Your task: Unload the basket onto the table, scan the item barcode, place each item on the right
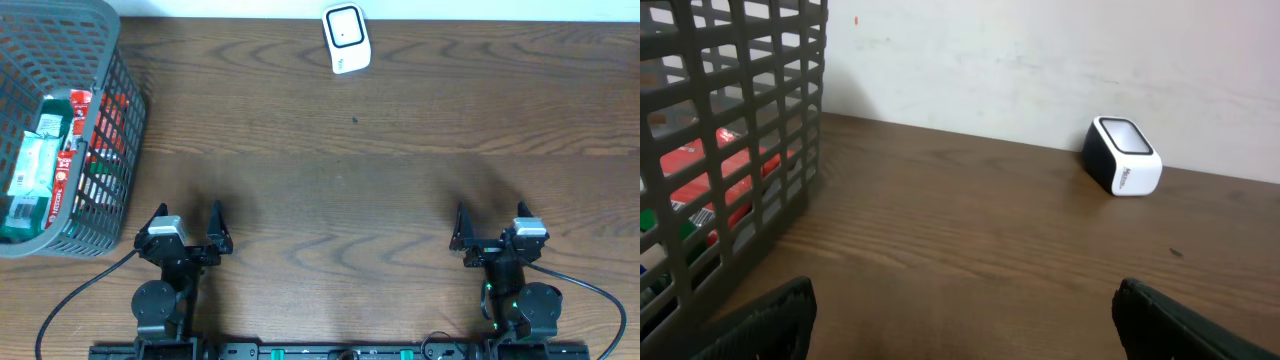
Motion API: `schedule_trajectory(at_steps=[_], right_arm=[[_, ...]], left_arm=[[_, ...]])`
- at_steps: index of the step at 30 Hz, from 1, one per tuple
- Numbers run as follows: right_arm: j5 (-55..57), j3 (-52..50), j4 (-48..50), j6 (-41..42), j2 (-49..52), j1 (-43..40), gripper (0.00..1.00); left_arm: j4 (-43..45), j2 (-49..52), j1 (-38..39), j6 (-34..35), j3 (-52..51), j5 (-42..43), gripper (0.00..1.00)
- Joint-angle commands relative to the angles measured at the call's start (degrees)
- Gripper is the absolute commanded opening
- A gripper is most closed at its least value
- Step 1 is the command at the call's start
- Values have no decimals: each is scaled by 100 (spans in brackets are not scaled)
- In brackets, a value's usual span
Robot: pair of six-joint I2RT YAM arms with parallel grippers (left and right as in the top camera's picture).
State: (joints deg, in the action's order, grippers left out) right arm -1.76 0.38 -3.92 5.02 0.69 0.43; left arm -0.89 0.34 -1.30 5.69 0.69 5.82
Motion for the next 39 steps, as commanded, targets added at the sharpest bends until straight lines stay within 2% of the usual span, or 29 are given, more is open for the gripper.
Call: schedule_trajectory(at_steps=[1, 39], right_arm=[[-4, -9, -20, 52, -31, -98, 99], [-4, -9, -20, 52, -31, -98, 99]], left_arm=[[-249, -11, -17, -96, -46, 162, 95], [-166, -11, -17, -94, -15, 162, 95]])
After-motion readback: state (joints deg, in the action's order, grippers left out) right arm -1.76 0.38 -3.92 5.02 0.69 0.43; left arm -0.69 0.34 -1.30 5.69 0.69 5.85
